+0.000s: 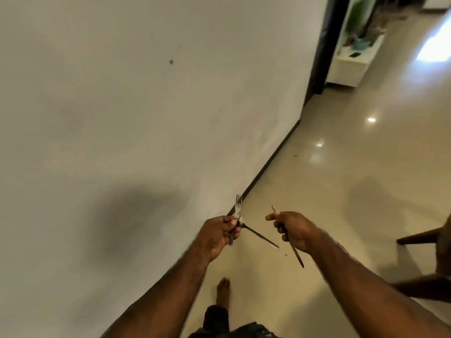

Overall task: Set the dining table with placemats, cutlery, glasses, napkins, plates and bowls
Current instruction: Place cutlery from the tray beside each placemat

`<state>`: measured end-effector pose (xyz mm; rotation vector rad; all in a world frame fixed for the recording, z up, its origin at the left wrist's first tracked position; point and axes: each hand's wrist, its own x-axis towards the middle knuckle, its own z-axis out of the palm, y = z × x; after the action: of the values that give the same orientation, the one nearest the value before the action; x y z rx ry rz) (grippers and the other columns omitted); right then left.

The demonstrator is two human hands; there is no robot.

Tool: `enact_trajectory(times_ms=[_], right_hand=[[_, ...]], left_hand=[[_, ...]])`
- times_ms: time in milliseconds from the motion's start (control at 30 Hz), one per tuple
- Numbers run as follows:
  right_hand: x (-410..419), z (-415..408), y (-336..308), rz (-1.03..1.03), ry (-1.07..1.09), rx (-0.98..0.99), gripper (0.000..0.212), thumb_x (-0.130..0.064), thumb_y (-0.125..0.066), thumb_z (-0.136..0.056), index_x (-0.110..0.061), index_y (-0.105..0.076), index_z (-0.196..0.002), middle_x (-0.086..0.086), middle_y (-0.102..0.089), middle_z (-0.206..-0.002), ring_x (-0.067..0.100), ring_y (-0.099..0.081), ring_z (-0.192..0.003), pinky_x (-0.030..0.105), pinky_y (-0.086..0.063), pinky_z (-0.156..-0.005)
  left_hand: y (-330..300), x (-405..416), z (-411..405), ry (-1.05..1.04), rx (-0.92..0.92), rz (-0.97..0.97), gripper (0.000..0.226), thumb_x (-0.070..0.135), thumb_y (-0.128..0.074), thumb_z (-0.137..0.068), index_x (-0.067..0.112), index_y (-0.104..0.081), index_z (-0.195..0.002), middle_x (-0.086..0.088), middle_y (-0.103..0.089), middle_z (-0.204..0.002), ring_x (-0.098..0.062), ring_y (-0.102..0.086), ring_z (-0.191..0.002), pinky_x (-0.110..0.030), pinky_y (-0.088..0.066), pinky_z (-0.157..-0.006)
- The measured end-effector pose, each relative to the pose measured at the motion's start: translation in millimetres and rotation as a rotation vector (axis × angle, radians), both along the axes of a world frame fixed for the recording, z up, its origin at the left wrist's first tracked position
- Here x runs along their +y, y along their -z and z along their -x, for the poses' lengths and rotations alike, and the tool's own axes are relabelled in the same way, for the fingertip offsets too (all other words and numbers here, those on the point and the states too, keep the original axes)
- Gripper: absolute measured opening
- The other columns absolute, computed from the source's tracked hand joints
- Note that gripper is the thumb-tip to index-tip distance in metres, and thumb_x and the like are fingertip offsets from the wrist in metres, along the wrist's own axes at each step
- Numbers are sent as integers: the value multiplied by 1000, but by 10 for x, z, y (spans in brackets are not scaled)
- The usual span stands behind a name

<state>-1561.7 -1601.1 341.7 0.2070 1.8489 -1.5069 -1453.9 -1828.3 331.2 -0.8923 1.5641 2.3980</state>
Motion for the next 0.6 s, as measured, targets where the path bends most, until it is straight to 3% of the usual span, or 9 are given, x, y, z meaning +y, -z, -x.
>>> enact_trajectory(times_ms=[100, 167, 233, 300, 367, 500, 600], right_hand=[[-30, 334, -96, 15, 19, 59, 22, -14, -51, -107, -9, -72, -109, 9, -58, -84, 21, -54, -75, 36, -52, -68], [-38, 795, -103, 68, 148, 54, 19, -18, -55, -108, -13, -73, -110, 11, -66, -84, 27, -68, -79, 44, -61, -76], [33, 1118, -174, 24, 253, 105, 20, -28, -58, -107, -23, -77, -110, 11, -69, -80, 28, -71, -74, 44, -64, -70], [135, 1434, -100, -32, 361, 193, 21, -35, -58, -106, -29, -78, -110, 7, -63, -71, 20, -60, -63, 34, -56, -58], [245, 1655, -43, -41, 403, 220, 25, -35, -55, -107, -24, -78, -113, 4, -58, -69, 16, -50, -62, 30, -45, -54], [676, 2293, 90, 2, 447, 157, 29, -28, -50, -110, -12, -73, -117, 11, -75, -88, 16, -52, -71, 27, -44, -58], [1091, 2851, 199, -22, 464, 147, 32, -29, -47, -111, -11, -74, -114, 8, -77, -87, 13, -52, -68, 26, -42, -57]], left_hand=[[-113, 1, 690, 83, 30, -16, 12, -8, -64, -96, -8, -71, -105, -19, -73, -93, -23, -72, -76, -32, -63, -73], [-50, -10, 1473, 171, 23, -43, 10, -8, -65, -96, -6, -71, -103, -19, -74, -93, -23, -72, -76, -32, -63, -72], [-122, 55, 2039, 256, 33, -47, 10, -8, -63, -97, -5, -72, -101, -17, -74, -90, -23, -71, -76, -32, -63, -71], [-161, 195, 2573, 355, 23, -39, 10, -9, -62, -98, -5, -71, -101, -15, -74, -87, -22, -70, -75, -31, -64, -72], [-174, 352, 3012, 434, 2, -21, 11, -9, -61, -98, -5, -71, -100, -15, -74, -85, -22, -70, -75, -31, -64, -73], [-130, 892, 3986, 588, 1, 4, 15, -9, -59, -99, -5, -73, -98, -15, -74, -86, -22, -68, -75, -30, -62, -74], [-31, 1388, 4690, 625, -14, 30, 15, -9, -59, -99, -4, -73, -98, -16, -76, -87, -22, -70, -75, -32, -63, -77]])
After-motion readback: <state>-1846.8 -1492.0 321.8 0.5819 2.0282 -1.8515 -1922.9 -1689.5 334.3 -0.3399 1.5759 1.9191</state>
